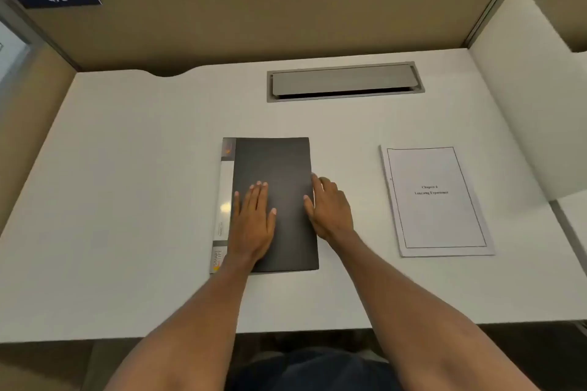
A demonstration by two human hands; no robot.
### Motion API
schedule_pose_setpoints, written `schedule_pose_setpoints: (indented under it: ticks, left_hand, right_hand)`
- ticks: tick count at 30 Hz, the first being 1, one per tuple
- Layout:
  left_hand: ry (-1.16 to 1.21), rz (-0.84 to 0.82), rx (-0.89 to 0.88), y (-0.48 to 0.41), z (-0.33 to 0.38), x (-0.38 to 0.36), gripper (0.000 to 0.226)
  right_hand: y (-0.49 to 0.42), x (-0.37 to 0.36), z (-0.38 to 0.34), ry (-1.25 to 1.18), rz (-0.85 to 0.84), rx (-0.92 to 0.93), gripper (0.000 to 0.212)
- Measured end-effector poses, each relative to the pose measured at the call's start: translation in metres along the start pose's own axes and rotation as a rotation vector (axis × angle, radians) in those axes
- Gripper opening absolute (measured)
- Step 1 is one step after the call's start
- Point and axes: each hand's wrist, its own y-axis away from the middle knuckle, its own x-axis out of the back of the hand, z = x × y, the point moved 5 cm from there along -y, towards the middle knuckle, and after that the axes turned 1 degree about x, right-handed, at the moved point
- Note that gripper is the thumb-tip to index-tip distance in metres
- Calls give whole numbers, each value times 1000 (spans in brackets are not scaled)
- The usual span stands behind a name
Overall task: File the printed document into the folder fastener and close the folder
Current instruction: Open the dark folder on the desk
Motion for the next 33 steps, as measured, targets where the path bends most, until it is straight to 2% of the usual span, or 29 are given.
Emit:
schedule_pose_setpoints:
  ticks: [7,11,14,17,21,25,29,33]
  left_hand:
    - [-157,-156,-120,29,-15,-8,72]
    - [-125,-252,-165,58,-28,-12,90]
    - [-185,-289,-192,73,-34,-12,98]
    - [-197,-247,-191,81,-39,-8,89]
    - [-211,-112,-213,86,-38,-2,74]
    - [-248,37,-327,96,-36,-4,57]
    - [-239,87,-369,104,-39,-3,56]
    - [-111,112,-361,110,-42,6,56]
  right_hand:
    - [4,-14,-4,174,-117,88,63]
    - [4,-20,-7,234,-139,74,62]
    - [3,-21,-9,256,-137,74,61]
    - [4,-21,-10,259,-130,73,61]
    - [4,-18,-9,248,-116,82,58]
    - [0,-9,-5,40,-21,32,52]
    - [-6,6,7,-197,93,-87,53]
    - [-9,13,21,-634,315,-415,51]
